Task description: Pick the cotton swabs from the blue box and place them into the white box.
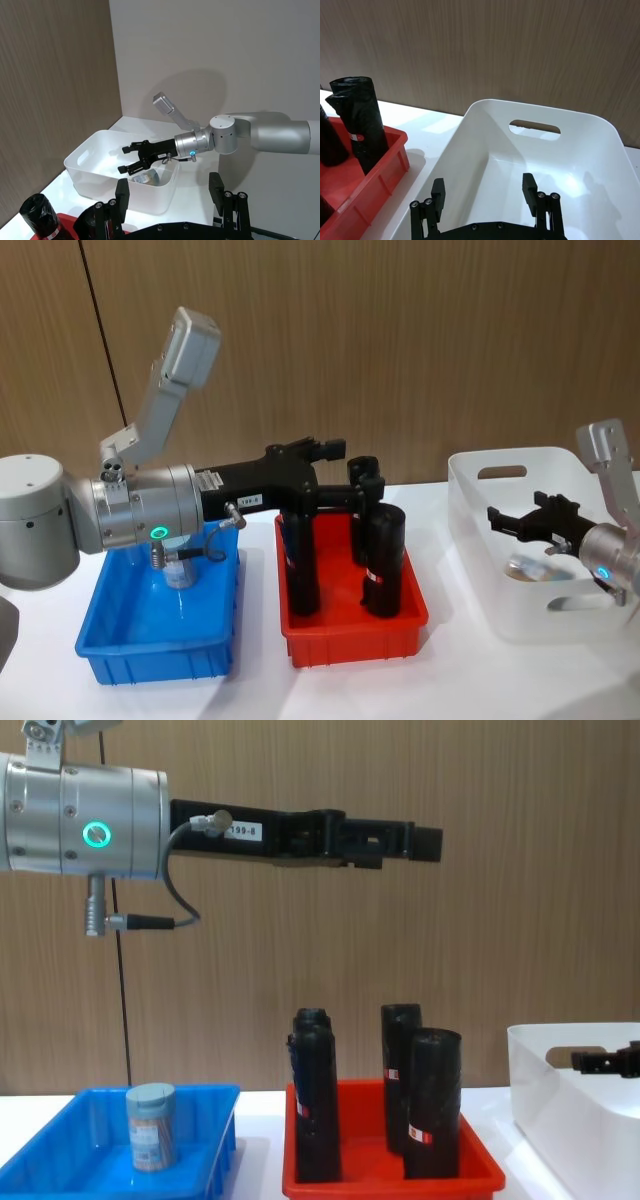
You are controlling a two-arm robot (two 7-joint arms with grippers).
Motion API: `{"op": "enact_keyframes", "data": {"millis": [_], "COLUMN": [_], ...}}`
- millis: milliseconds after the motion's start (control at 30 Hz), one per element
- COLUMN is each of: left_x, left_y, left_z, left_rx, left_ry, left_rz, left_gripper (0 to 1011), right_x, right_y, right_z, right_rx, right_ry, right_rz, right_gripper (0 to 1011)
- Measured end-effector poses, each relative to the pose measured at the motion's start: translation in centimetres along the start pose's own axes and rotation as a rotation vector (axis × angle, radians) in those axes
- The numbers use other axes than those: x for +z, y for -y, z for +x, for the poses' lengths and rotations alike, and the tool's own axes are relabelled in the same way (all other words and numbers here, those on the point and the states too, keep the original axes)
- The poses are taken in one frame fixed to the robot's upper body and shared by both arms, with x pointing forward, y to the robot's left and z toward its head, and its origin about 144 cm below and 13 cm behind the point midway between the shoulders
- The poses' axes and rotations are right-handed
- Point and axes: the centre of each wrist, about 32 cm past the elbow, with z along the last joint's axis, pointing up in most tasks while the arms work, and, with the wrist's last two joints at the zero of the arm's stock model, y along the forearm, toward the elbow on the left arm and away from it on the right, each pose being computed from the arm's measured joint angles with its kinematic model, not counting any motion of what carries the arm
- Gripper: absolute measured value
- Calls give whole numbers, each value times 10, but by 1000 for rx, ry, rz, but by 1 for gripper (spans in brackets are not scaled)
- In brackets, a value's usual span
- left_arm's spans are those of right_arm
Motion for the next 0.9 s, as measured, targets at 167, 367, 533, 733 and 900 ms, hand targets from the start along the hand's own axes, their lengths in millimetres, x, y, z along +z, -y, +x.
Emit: {"op": "enact_keyframes", "data": {"millis": [167,367,533,733,900], "left_x": [0,0,0,0,0], "left_y": [0,0,0,0,0], "left_z": [0,0,0,0,0], "left_rx": [0,0,0,0,0], "left_ry": [0,0,0,0,0], "left_rz": [0,0,0,0,0], "left_gripper": [1004,1004,1004,1004,1004], "right_x": [0,0,2,5,10], "right_y": [-1,-1,0,3,10], "right_z": [1,2,2,1,-2], "right_rx": [-3,-6,-8,-14,-22], "right_ry": [-4,-6,-5,-3,7], "right_rz": [-1,4,15,40,77], "right_gripper": [1001,1001,1001,1001,1001]}}
